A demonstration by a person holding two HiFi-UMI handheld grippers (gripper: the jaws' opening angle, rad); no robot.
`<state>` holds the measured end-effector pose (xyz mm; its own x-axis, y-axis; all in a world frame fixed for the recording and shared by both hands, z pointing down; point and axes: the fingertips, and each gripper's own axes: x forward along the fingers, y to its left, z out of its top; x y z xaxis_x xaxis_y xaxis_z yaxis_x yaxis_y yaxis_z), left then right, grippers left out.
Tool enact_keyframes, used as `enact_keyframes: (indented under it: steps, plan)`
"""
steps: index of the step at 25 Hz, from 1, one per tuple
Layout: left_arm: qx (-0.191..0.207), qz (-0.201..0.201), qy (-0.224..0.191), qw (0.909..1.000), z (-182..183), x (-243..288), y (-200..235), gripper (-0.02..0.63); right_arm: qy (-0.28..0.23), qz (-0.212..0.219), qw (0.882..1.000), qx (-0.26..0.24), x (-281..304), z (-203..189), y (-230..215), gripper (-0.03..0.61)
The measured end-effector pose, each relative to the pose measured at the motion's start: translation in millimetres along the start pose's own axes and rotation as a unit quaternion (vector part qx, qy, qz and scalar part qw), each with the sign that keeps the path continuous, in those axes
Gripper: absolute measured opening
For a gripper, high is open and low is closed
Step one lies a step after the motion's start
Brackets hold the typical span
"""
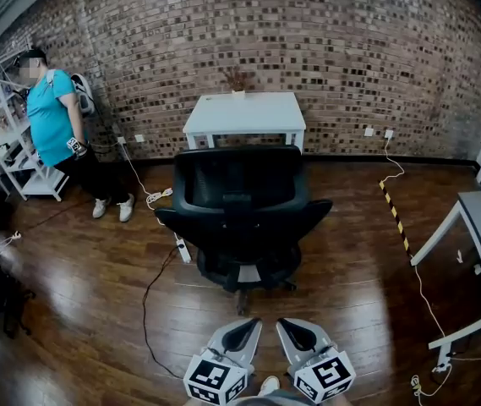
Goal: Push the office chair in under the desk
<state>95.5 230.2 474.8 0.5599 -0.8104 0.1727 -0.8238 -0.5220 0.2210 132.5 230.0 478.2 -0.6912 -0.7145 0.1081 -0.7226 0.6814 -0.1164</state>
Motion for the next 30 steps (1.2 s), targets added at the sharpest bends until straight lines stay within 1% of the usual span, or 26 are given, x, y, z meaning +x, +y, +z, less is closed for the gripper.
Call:
enact_keyframes:
  steps: [4, 5, 10, 13, 15, 18, 22, 26, 30]
  plan:
    - [0.022, 0.023, -0.004, 0.9995, 11, 12, 14, 0.014, -0.006, 0.022, 1.000, -0.014, 13, 11, -15, 0.000]
    - [0.029, 0.029, -0.006, 0.9991, 13, 14, 17, 0.015, -0.006, 0.029, 0.999, -0.020, 16, 12, -18, 0.017]
    - [0.062, 0.047, -0.011, 0.9969, 33, 27, 39, 0.020, -0.005, 0.044, 0.996, -0.077, 29, 33, -47, 0.037]
    - [0.100, 0.052, -0.003, 0.9936, 43, 33, 59, 0.089, -0.002, 0.048, 0.992, -0.114, 39, 43, -63, 0.057]
    - [0.119, 0.056, -0.006, 0.9913, 51, 34, 73, 0.101, 0.003, 0.052, 0.990, -0.131, 47, 45, -70, 0.069]
    - [0.124, 0.062, -0.016, 0.9902, 67, 37, 100, 0.121, 0.013, 0.055, 0.987, -0.150, 65, 49, -81, 0.107]
    - [0.131, 0.076, -0.027, 0.9880, 88, 48, 136, 0.152, 0.012, 0.047, 0.985, -0.165, 86, 65, -96, 0.133]
    - [0.140, 0.089, -0.037, 0.9854, 107, 54, 167, 0.238, 0.005, 0.037, 0.983, -0.178, 110, 81, -107, 0.178]
    - [0.144, 0.113, -0.056, 0.9815, 137, 56, 208, 0.289, -0.019, 0.005, 0.984, -0.177, 133, 108, -129, 0.233]
